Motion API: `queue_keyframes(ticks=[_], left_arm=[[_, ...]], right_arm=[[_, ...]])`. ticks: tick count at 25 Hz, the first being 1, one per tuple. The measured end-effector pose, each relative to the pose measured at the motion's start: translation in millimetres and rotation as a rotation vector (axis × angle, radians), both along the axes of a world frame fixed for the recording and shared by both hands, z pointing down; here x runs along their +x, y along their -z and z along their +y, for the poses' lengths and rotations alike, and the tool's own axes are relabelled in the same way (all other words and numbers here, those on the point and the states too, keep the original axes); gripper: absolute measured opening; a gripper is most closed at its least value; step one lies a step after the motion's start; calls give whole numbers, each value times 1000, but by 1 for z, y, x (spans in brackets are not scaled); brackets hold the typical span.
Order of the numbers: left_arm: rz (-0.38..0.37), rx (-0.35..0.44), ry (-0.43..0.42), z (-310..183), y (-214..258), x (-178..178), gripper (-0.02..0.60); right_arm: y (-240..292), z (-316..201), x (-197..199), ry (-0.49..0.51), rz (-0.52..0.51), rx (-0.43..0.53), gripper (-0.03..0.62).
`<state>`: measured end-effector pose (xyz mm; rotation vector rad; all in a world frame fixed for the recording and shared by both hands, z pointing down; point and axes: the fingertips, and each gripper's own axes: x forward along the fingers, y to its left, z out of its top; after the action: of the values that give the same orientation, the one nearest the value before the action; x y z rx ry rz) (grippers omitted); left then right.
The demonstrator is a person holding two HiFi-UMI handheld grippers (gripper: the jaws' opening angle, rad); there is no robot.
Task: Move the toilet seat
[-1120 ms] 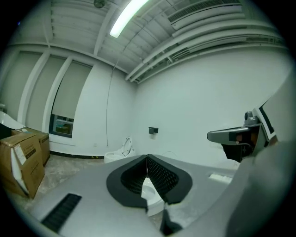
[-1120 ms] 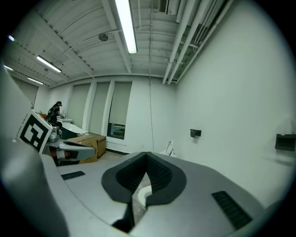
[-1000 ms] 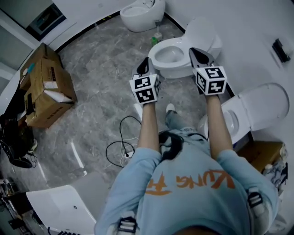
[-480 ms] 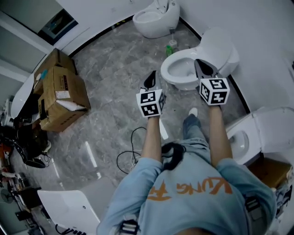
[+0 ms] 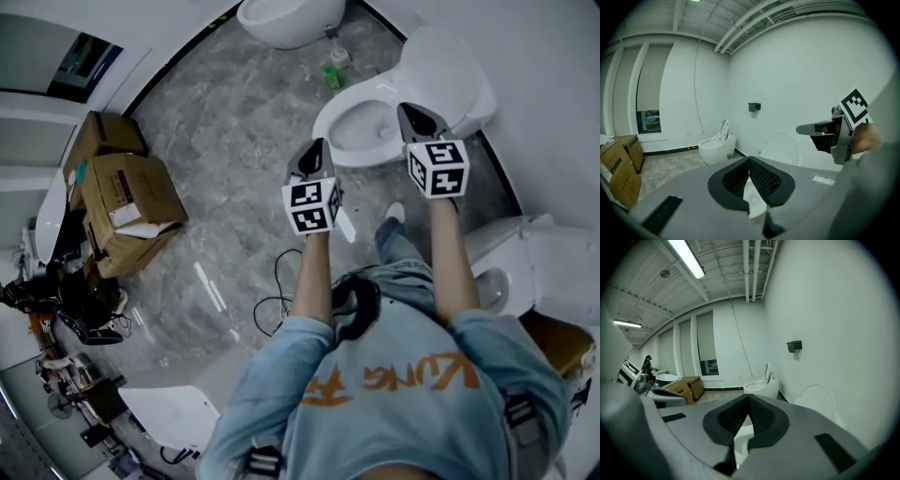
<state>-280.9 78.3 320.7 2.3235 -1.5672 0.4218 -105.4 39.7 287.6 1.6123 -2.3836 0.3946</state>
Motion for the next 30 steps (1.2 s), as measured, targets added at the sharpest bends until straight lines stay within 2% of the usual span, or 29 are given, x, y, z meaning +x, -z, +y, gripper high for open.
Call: queue_keyframes(ticks=[7, 13, 18, 22, 27, 30], left_arm=[[-60, -66, -26, -70, -32, 27, 3], [-93, -152, -59, -87, -62, 44, 3], [-110, -209, -79, -94, -91, 39, 3], [-107, -263, -108, -102, -114, 34, 3], [-101, -417, -123, -118, -150, 28, 3], [-74, -468, -133, -122, -178, 20, 3]], right_arm=[[-38, -72, 15, 60, -50, -63, -2], [-82, -103, 38, 52, -84, -151, -2], [-106, -114, 11, 122, -98, -193, -2], [-124, -126, -5, 154, -71, -233, -2], [-130, -149, -28, 269, 0, -256, -2], [-153, -157, -44, 358, 33, -286, -2]])
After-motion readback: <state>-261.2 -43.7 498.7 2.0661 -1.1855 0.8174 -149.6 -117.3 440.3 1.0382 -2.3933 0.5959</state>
